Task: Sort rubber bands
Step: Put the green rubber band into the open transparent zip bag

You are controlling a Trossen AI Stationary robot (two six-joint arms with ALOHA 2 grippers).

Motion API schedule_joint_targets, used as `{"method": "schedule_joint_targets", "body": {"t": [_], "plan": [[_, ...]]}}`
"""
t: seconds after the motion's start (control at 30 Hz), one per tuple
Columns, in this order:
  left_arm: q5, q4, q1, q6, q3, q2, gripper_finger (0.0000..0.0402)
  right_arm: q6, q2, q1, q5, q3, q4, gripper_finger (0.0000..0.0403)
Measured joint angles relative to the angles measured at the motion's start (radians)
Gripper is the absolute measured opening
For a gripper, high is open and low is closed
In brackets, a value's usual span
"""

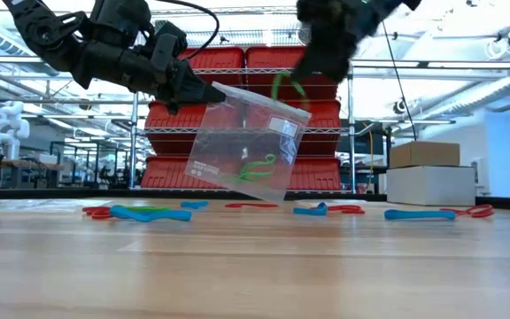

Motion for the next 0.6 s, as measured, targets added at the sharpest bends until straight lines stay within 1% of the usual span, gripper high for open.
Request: {"method": "schedule_joint_targets", "body": {"t": [0.13, 0.3, 0.5, 0.6], "plan": [[0.006, 0.001, 0.000, 0.001, 0.000, 0.000, 0.0000, -0.119, 0.030, -0.042, -0.012, 0.090, -0.010, 0.0000], [0.020, 0.002, 0.000, 0.001, 0.000, 0.000, 0.0000, -0.214, 0.079, -0.076, -0.037, 0.184, -0.113, 0.0000], [0.021, 0.002, 0.000, 0.001, 0.000, 0.000, 0.0000, -0.267, 0.116, -0.100, -0.045, 0.195, -0.136, 0.0000], [0.021, 0.001, 0.000, 0.001, 0.000, 0.000, 0.0000, -0.281, 0.131, -0.111, -0.066, 0.195, -0.136, 0.0000]]}}
